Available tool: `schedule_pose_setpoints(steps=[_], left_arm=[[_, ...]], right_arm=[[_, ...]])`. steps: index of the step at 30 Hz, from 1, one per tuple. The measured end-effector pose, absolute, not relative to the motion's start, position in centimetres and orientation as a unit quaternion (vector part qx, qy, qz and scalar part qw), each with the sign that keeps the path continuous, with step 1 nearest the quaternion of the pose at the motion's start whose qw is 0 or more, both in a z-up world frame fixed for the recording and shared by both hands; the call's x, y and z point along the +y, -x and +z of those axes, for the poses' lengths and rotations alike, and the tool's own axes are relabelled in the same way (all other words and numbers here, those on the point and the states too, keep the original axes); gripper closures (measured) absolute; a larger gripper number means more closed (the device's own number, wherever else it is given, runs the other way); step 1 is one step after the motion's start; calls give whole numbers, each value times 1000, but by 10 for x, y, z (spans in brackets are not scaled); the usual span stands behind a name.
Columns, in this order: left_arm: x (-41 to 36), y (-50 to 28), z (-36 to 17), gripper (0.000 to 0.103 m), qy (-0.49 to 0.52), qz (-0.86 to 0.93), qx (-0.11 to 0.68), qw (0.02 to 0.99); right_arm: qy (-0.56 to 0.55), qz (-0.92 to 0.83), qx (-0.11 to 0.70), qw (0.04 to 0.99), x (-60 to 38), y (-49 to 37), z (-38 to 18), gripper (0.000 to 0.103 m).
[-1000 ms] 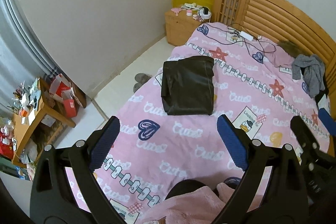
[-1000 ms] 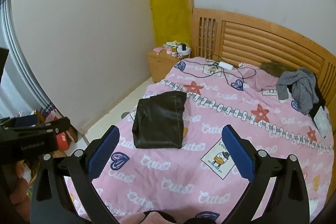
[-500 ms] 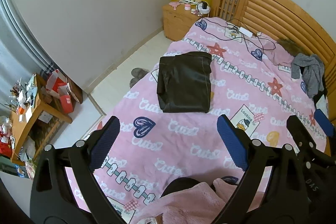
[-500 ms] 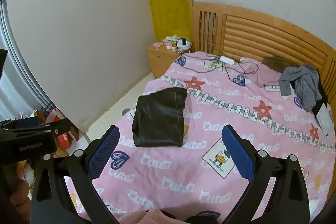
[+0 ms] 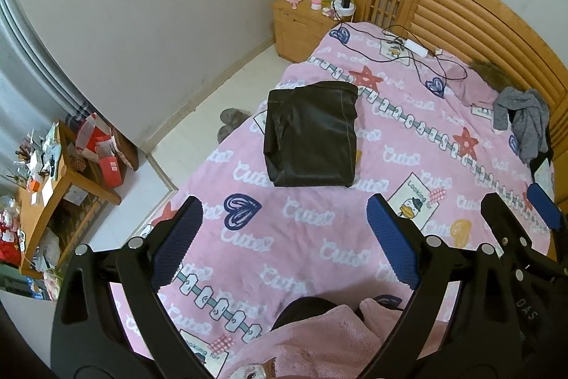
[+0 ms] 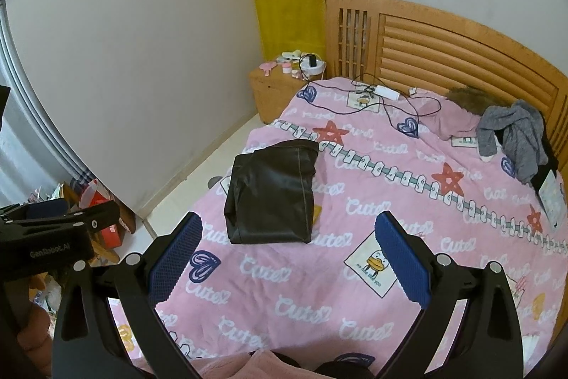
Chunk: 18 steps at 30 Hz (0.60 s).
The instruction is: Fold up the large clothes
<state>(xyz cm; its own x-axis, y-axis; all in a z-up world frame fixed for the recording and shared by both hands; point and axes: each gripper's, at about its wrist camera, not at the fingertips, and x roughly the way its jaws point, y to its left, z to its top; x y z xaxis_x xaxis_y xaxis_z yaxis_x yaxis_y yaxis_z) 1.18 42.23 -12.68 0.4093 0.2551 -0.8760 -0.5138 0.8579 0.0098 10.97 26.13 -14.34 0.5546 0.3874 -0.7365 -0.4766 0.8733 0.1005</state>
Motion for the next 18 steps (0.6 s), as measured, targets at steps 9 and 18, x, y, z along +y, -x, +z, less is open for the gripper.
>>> schedule_pose_setpoints(steps=[9,18], left_arm=[[429,-16,-131,11,140,235,497,824],[432,-18,-130,11,141,235,497,823]], right_arm=[[60,248,406,877,267,-115,-146,8],[60,249,407,877,267,-117,-146,8]])
